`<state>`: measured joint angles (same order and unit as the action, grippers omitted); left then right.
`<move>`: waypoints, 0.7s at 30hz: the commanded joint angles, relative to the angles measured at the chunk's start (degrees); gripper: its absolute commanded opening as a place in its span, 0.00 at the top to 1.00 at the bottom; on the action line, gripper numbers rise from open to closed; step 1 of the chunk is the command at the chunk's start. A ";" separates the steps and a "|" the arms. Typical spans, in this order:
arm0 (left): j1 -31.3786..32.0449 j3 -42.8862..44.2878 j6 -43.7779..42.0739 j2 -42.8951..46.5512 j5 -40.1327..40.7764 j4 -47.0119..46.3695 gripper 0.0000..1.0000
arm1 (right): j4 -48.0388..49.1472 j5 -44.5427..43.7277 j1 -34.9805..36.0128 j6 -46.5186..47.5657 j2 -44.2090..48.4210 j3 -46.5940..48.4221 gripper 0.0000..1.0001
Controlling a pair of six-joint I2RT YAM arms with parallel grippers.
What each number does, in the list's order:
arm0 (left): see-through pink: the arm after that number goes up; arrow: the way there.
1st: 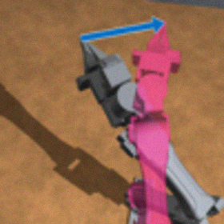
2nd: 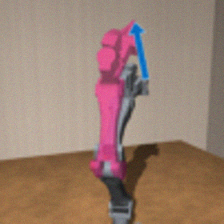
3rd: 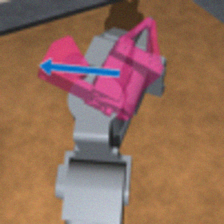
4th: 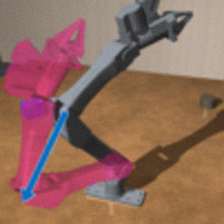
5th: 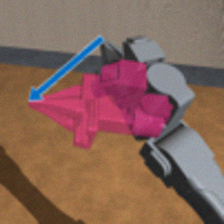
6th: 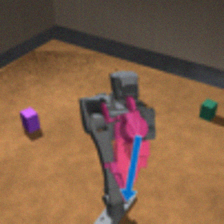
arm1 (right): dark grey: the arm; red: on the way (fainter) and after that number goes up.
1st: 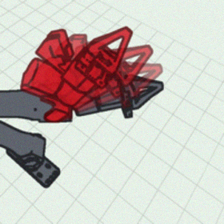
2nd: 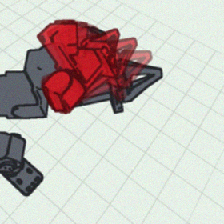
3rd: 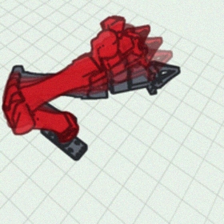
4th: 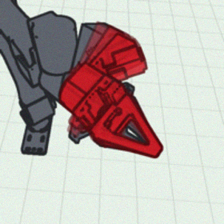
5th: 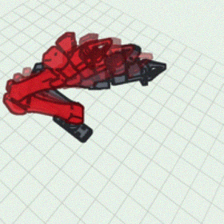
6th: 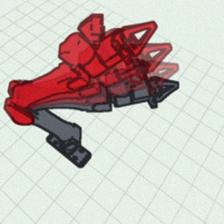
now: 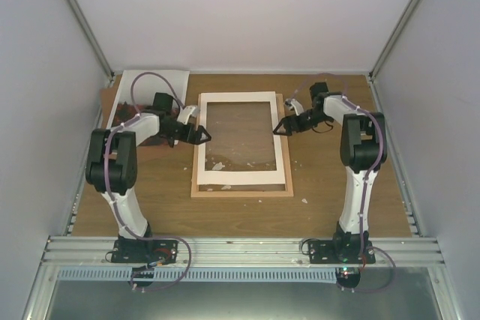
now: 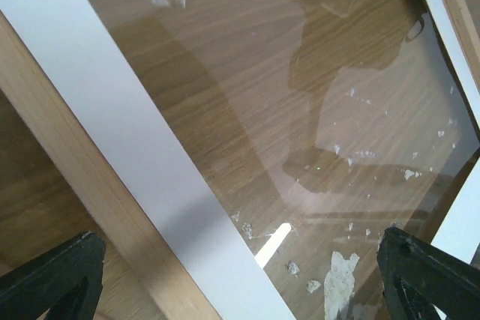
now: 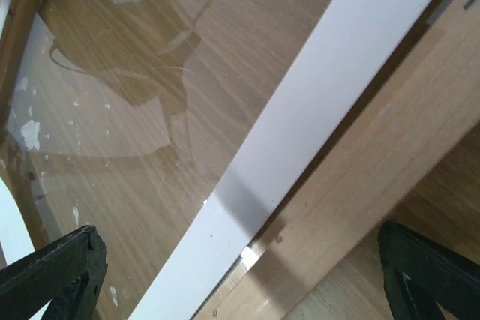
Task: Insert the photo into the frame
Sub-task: Move the photo frame to the center of the board.
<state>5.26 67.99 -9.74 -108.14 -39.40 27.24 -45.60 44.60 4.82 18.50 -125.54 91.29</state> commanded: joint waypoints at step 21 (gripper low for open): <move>21.85 4.29 -25.62 12.43 33.76 8.84 0.02 | 7.55 -16.57 1.63 2.21 28.12 -17.45 0.01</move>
<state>27.11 70.74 -33.58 -95.07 -6.83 35.55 -39.55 28.36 5.96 18.68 -100.03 73.32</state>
